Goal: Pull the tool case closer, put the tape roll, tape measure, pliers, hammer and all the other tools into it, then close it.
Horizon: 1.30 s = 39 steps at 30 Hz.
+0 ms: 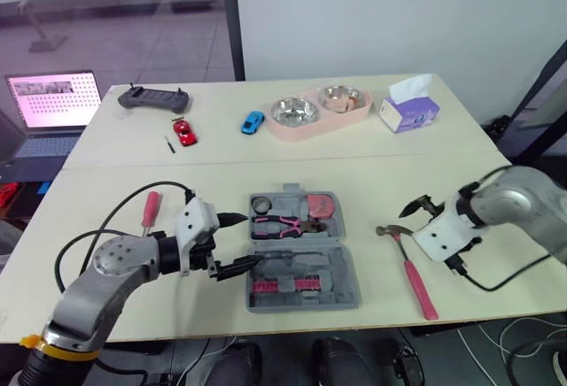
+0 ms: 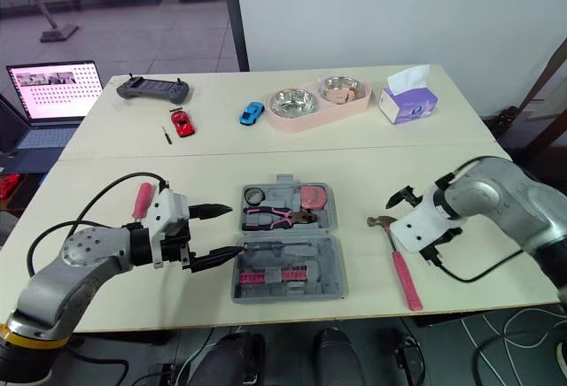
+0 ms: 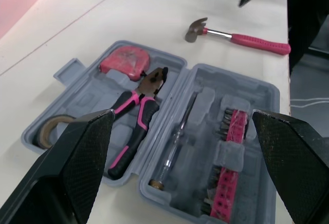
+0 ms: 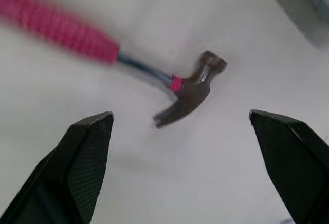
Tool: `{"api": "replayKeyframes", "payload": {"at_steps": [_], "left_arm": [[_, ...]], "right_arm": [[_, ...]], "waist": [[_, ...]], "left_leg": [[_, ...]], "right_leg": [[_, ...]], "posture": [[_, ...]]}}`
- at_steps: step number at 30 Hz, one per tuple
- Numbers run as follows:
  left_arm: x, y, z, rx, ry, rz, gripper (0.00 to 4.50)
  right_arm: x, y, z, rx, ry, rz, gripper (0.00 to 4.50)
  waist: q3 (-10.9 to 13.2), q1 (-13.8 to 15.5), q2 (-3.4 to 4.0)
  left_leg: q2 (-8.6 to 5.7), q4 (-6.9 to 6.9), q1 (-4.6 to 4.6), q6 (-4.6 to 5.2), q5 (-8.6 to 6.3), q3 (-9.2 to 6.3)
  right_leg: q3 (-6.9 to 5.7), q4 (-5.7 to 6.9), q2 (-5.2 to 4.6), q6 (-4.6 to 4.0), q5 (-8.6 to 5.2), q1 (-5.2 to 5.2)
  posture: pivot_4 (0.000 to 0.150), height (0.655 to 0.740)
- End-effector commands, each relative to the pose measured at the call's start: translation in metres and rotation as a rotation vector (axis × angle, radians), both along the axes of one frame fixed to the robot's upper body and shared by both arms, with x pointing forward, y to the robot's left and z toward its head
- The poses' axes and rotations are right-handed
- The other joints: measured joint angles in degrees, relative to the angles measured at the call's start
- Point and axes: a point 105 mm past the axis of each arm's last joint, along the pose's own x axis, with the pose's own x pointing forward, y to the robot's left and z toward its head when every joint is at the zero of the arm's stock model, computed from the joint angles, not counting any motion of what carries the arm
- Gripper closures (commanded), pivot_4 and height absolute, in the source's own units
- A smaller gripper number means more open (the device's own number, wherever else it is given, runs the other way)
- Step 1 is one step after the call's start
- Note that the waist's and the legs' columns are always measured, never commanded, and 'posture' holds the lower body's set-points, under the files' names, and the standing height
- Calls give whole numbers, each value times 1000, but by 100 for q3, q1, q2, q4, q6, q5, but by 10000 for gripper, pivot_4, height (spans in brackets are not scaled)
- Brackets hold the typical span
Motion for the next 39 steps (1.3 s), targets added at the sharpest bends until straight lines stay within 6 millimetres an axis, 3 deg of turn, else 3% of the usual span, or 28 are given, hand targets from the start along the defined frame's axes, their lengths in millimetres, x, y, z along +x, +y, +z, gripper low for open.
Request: {"api": "replayKeyframes", "payload": {"at_steps": [1,6,14,17,24,26,30,33,36,39], "left_arm": [[-7,-1,7,0,-28,-27,0],[-5,0,7,-6,-35,-6,0],[-8,2,5,-12,-29,37,0],[-8,1,6,-16,-30,41,0],[-8,4,6,-14,-33,56,0],[-8,4,6,-13,-33,58,0],[-7,6,5,-8,-32,61,0],[-5,10,5,2,-38,65,0],[-2,12,6,4,-46,72,0],[0,11,4,0,-47,77,0]], "right_arm": [[0,2,-14,-125,21,236,435],[-1,3,-34,-203,85,363,435],[-2,7,-65,-261,147,411,435],[2,12,-71,-267,140,421,8554],[7,15,-80,-250,126,428,42789],[8,16,-78,-228,116,425,44891],[13,19,-54,-152,58,401,44891],[18,23,-15,-33,-17,302,44891],[13,29,18,168,5,17,44891],[-7,36,41,446,211,-380,44891]], "waist": [[0,21,0],[1,65,-1],[-6,16,-11],[-16,11,-38],[-39,-5,-94],[-45,2,-103],[-40,7,-95],[-6,13,-40],[4,50,-16],[3,82,-14]], "left_leg": [[0,0,-1,-2,1,-1],[-3,-3,-6,-35,20,-16],[3,-2,4,-35,21,-18],[16,3,18,-47,28,-33],[32,-7,95,-49,29,-33],[33,-7,94,-49,29,-34],[32,-7,93,-49,29,-34],[32,-8,77,-49,30,-31],[32,-8,44,-47,31,-32],[36,-4,21,-39,26,-44]], "right_leg": [[0,1,1,0,0,-2],[5,2,2,-4,-1,-2],[9,9,3,-23,10,0],[6,7,31,-63,15,22],[8,6,36,-77,18,85],[8,6,36,-78,18,85],[9,6,35,-78,18,83],[12,7,34,-77,19,67],[12,9,31,-72,22,37],[2,7,27,-59,31,26]], "posture": [[1500,7400],[1500,7400],[1500,7400],[1500,7400],[1500,7400],[1500,7400],[1500,7400],[1500,7400],[1500,7400],[1500,7400]]}}
